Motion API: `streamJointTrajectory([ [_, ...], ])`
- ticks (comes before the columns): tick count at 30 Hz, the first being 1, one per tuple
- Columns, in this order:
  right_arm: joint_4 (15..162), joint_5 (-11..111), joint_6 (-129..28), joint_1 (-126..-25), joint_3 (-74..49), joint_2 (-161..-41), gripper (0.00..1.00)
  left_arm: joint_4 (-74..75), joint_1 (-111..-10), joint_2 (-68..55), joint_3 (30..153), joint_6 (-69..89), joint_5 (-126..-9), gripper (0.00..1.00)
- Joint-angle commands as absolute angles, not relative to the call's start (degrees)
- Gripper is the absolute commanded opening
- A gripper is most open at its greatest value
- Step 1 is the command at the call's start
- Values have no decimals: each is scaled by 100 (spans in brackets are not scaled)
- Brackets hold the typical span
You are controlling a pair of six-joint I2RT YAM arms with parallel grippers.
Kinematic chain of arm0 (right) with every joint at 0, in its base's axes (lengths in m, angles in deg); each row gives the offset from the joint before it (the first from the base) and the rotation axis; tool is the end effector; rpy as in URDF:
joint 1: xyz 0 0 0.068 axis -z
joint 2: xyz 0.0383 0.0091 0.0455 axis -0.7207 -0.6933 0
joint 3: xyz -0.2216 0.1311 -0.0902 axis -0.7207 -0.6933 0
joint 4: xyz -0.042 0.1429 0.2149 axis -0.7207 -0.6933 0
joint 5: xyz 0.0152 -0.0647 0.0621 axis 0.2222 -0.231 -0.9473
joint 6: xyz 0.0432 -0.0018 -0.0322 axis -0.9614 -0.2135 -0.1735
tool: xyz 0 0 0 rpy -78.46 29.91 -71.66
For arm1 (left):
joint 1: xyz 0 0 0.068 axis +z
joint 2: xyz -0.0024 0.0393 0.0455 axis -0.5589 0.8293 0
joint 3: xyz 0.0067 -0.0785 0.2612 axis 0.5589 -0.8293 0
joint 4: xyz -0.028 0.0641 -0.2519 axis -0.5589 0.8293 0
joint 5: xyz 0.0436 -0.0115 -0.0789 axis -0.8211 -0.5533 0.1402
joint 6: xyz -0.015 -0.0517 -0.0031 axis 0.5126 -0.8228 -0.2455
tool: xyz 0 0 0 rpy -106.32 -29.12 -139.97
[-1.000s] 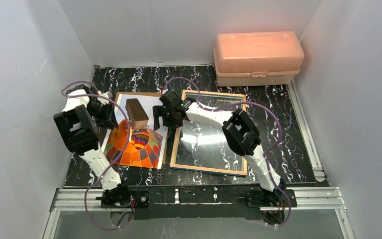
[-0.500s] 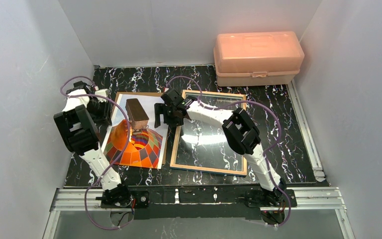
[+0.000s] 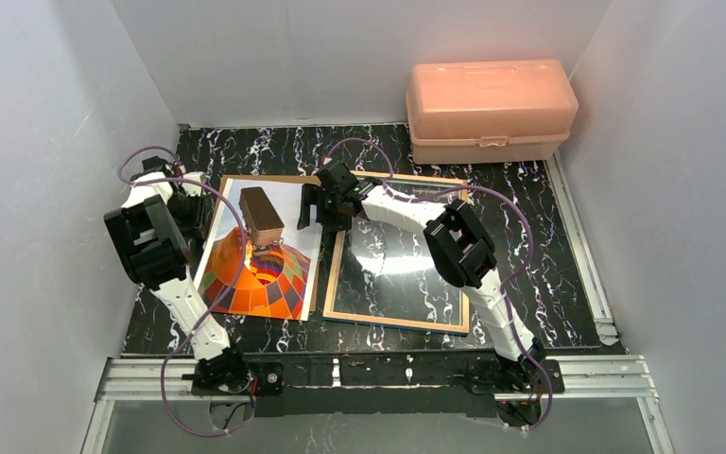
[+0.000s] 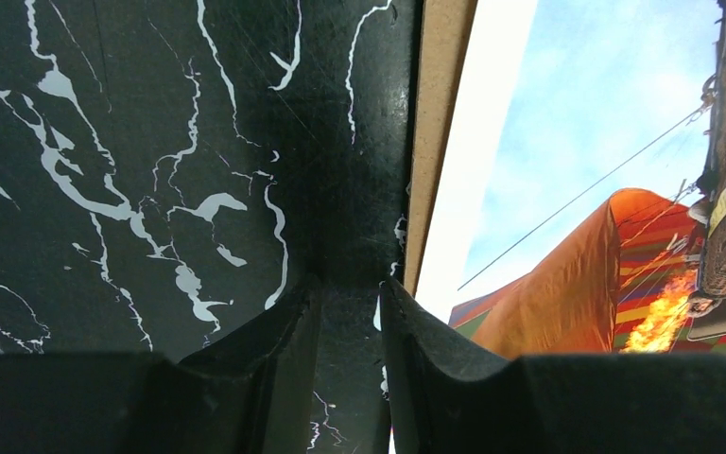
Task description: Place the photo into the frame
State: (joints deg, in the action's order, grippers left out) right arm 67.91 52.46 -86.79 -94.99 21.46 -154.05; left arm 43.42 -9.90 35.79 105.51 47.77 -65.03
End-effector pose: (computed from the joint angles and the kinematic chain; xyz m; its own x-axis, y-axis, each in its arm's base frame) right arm 0.3446 0.3992 0.1762 -0.8842 0.0224 -0.4666 -0.2530 0.8168 0.5185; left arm 0.3828 0.1639 0.1688 -0.9321 0.0547 -0.3580 0.0663 0.9976 -0.0203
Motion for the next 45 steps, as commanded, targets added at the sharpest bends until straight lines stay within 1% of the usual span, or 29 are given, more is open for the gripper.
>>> streamJointTrajectory([
  [1, 7036, 5079, -8809, -9448, 2259, -15658, 93, 4428, -1099, 3581, 10239, 4740, -6395, 27],
  [20, 7886, 4664, -8872, -9454, 1884, -15213, 91, 4423, -1210, 3515, 10165, 4677, -6361, 23],
  [37, 8035, 4730, -8720, -9488, 1508, -14717, 90, 4406, -1288, 3466, 10090, 4671, -6340, 19],
  [45, 8353, 4454, -8690, -9514, 1363, -14663, 89, 4406, -1314, 3463, 10089, 4651, -6327, 18],
])
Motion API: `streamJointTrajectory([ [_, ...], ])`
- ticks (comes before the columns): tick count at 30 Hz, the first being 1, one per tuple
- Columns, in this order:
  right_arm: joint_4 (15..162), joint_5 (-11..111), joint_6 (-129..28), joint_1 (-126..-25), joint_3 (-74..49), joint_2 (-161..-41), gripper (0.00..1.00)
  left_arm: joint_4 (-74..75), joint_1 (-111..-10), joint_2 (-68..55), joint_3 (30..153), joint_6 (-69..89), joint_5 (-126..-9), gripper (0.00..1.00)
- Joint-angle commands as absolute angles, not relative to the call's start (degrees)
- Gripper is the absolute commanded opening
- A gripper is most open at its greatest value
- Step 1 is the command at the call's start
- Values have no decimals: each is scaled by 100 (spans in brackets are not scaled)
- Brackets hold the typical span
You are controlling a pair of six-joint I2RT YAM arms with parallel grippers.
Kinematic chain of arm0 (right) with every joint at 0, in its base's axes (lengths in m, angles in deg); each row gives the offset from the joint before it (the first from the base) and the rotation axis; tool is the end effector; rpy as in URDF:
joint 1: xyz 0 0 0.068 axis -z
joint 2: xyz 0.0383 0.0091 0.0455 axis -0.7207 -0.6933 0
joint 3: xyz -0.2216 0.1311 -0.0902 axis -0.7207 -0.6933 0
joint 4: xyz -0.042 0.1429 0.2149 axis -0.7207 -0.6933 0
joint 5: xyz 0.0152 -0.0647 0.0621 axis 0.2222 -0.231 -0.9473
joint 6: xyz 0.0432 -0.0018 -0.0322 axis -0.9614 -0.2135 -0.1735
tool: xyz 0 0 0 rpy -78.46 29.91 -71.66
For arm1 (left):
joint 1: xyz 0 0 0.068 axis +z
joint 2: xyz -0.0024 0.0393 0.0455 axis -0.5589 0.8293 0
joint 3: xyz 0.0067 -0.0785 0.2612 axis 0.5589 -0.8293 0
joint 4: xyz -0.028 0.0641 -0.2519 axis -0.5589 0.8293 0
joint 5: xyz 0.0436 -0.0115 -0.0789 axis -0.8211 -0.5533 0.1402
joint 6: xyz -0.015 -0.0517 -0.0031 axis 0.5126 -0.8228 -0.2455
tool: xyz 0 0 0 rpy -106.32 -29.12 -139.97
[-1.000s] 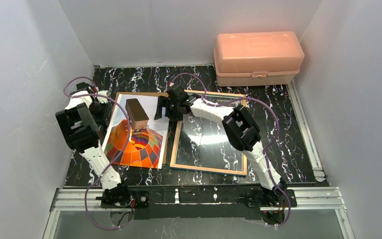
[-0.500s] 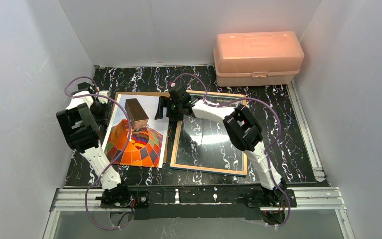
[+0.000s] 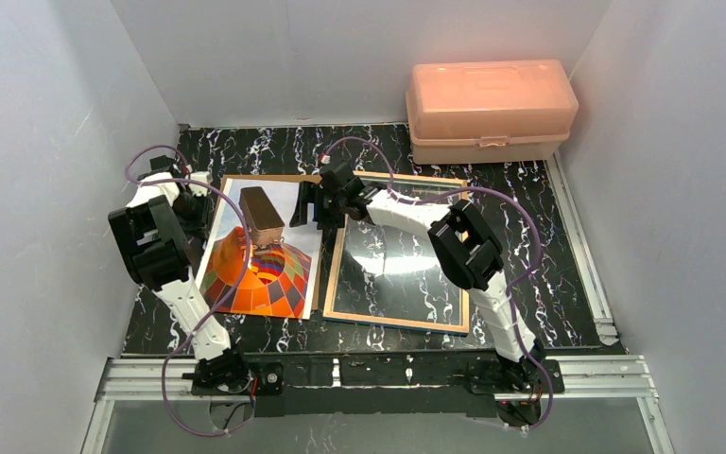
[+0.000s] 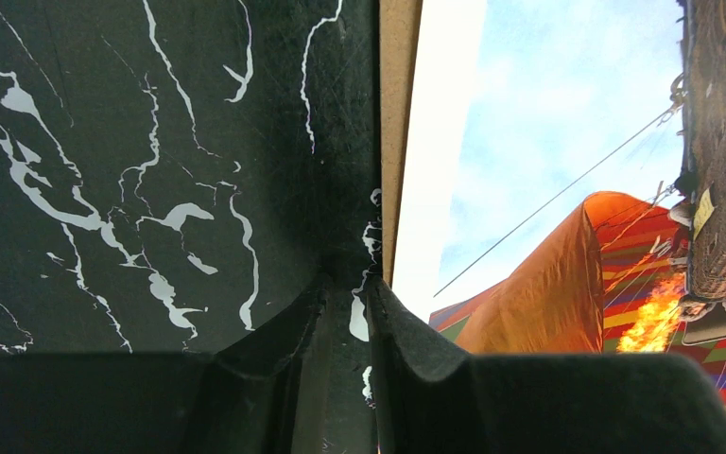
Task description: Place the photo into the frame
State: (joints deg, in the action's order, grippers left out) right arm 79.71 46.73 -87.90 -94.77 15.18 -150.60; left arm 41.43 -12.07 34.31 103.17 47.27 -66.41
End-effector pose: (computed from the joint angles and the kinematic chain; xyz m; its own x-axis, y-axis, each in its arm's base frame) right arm 0.3412 0.3976 0.1879 -0.8668 0.0526 -0.4959 -0.3210 0.7023 0.6354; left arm 0.3837 0.1482 0.1688 -0.9274 0.0843 -0.3646 0.0883 0.9961 0.0059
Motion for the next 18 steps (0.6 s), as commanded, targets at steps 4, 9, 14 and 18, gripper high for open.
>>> streamJointTrajectory([
  [4, 7573, 5054, -8574, -9514, 1576, -14663, 90, 4400, -1323, 3475, 10098, 4657, -6339, 18],
  [9, 7116, 5563, -8457, -9506, 1780, -14808, 93, 4410, -1317, 3486, 10101, 4676, -6383, 17],
  [14, 6909, 5614, -8368, -9506, 2119, -15096, 93, 4406, -1319, 3478, 10090, 4677, -6372, 16],
  [18, 6853, 5633, -8351, -9502, 2387, -15333, 93, 4409, -1322, 3480, 10114, 4669, -6352, 16],
])
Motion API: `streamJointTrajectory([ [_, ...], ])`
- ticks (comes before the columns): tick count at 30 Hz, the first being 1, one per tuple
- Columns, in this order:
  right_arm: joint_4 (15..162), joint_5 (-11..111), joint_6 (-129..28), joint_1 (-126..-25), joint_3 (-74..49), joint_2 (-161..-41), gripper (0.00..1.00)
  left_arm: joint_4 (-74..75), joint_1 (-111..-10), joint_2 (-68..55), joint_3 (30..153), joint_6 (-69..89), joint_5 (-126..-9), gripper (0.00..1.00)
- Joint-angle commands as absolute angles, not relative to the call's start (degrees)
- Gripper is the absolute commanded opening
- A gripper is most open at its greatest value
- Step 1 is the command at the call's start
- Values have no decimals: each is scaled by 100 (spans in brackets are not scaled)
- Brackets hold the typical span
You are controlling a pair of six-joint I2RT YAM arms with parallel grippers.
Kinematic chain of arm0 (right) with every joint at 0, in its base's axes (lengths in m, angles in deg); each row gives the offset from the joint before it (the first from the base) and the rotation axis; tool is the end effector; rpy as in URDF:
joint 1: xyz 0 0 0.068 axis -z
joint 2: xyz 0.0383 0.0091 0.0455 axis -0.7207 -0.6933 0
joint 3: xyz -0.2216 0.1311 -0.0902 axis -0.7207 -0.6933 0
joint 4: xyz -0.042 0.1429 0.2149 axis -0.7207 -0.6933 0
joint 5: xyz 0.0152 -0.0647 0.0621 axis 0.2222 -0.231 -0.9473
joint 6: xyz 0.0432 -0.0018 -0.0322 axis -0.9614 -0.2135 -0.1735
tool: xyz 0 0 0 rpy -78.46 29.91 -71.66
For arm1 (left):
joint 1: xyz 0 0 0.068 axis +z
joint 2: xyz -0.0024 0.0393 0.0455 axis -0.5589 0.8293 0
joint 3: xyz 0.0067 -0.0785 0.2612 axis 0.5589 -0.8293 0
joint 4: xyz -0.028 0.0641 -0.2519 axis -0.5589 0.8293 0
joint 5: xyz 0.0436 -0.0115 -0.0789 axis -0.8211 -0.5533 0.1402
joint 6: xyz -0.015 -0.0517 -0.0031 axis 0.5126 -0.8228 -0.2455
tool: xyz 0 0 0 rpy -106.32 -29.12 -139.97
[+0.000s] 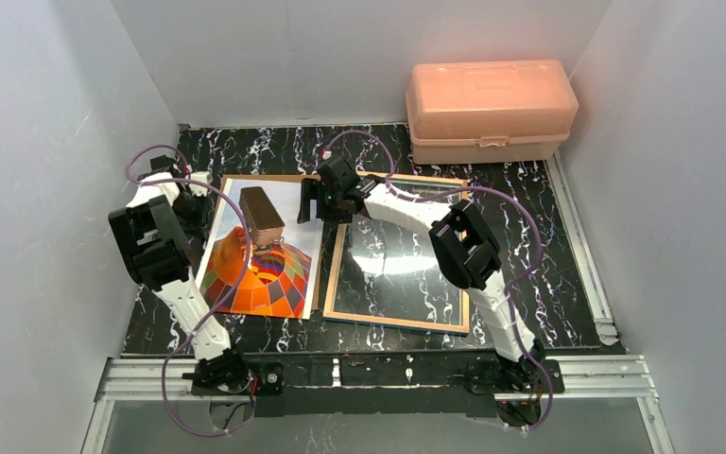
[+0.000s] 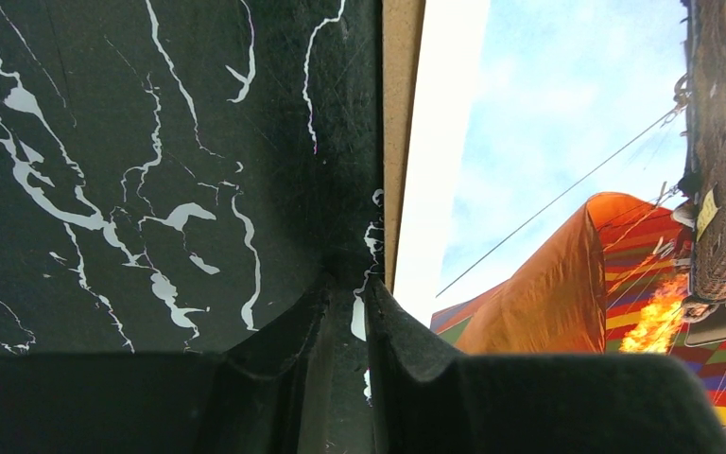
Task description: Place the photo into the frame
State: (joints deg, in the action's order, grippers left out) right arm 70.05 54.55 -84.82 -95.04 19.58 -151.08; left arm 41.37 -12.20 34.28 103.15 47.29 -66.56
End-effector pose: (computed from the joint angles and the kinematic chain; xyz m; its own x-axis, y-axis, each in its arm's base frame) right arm 0.3420 0.3950 0.1946 -0.8461 0.0290 -0.5323 -0.2911 0.8114 0.5069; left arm 0.3840 0.1474 0.1690 -0.9271 0.0870 -0.3645 0.0900 0.9959 0.0088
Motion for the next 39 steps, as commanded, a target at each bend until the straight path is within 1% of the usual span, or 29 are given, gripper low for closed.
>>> streamJointTrajectory([
  [1, 6812, 5651, -8344, -9506, 2473, -15402, 93, 4409, -1323, 3474, 10116, 4661, -6340, 15],
  [8, 6635, 5705, -8376, -9465, 2831, -15756, 93, 4405, -1317, 3454, 10089, 4677, -6323, 14],
  [15, 6669, 5583, -8504, -9470, 2803, -15849, 93, 4401, -1322, 3479, 10106, 4658, -6285, 14],
  [19, 7077, 5257, -8657, -9479, 2596, -15806, 92, 4404, -1323, 3477, 10088, 4668, -6289, 13],
  [25, 7361, 5239, -8634, -9505, 2499, -15582, 92, 4406, -1315, 3488, 10072, 4673, -6295, 12],
  [39, 7320, 5543, -8422, -9562, 2285, -15228, 92, 4423, -1324, 3493, 10102, 4682, -6306, 11],
])
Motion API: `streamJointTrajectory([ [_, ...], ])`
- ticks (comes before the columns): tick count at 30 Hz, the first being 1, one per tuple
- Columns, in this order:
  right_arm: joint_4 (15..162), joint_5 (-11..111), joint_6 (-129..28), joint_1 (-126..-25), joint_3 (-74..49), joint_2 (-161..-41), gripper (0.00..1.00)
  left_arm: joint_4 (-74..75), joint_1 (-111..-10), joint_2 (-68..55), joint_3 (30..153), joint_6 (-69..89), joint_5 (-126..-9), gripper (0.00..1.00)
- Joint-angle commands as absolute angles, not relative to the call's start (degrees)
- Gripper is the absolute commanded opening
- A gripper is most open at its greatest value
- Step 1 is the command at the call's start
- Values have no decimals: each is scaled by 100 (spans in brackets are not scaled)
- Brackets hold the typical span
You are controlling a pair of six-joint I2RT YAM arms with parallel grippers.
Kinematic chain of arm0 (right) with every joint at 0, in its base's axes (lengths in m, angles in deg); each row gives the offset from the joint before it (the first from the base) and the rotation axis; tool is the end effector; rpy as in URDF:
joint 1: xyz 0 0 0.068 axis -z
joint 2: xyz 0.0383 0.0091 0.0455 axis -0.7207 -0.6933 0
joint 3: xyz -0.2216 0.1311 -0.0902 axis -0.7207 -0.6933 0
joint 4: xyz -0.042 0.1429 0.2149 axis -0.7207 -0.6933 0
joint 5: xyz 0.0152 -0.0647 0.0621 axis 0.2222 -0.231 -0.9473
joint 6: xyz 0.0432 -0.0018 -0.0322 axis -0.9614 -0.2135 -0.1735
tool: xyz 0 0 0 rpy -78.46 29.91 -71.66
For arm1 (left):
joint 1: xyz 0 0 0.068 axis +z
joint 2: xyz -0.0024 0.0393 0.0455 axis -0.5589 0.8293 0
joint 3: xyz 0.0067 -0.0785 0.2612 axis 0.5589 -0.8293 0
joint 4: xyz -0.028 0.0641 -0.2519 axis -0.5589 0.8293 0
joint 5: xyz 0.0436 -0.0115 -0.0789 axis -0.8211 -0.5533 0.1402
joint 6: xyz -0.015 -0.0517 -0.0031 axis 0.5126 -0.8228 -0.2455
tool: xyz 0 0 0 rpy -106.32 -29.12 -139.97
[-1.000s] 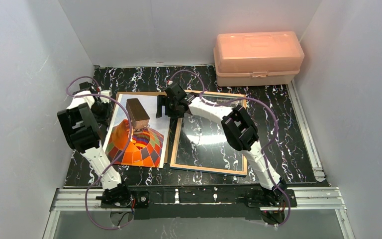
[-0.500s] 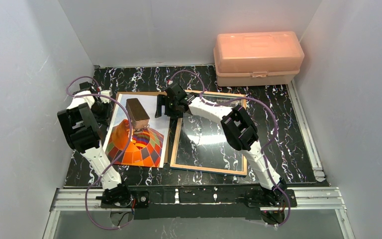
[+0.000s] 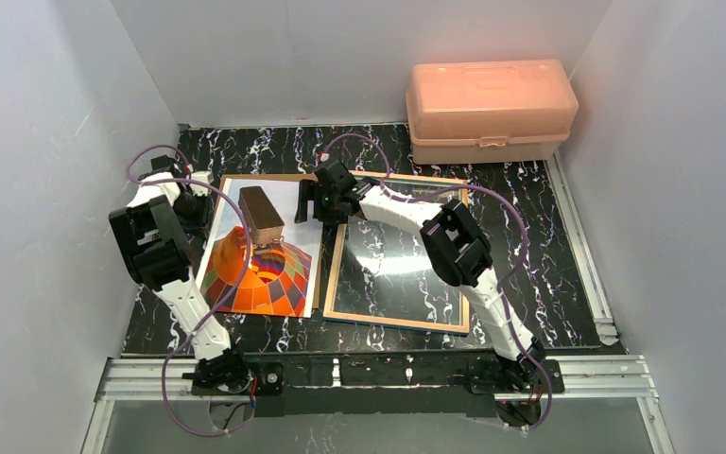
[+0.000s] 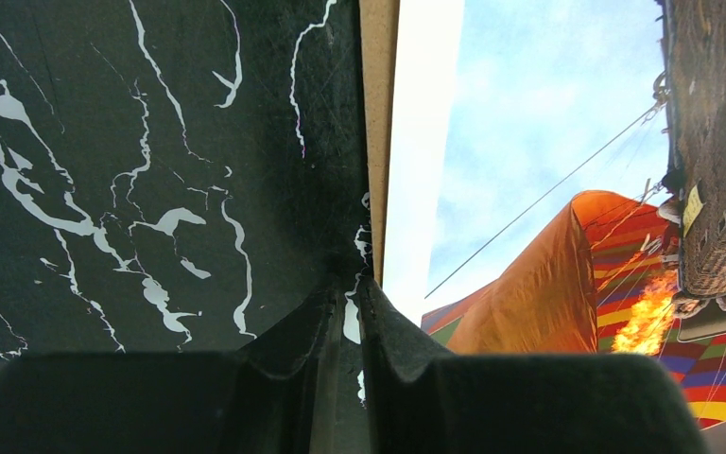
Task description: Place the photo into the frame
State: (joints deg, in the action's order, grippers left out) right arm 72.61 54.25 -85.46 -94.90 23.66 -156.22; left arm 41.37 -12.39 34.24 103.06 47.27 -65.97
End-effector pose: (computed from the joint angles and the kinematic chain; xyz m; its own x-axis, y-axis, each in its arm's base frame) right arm 0.3548 0.4079 0.1758 -0.8416 0.0486 -0.5380 -0.2904 0.7991 0.5264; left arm 0.3843 0.1456 0.1689 -0.9255 0.0894 -0.3679 0.0964 0.9953 -0.0004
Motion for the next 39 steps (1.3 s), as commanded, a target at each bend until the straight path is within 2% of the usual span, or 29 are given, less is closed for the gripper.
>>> streamJointTrajectory([
  [1, 7324, 5573, -8388, -9579, 2273, -15207, 92, 4424, -1324, 3497, 10107, 4676, -6299, 11],
  [33, 7284, 6092, -7492, -10018, 2476, -15025, 92, 4436, -1324, 3563, 10090, 4640, -6251, 7],
  [39, 7795, 5846, -7549, -10021, 2031, -14793, 89, 4442, -1324, 3561, 10090, 4637, -6250, 7],
])
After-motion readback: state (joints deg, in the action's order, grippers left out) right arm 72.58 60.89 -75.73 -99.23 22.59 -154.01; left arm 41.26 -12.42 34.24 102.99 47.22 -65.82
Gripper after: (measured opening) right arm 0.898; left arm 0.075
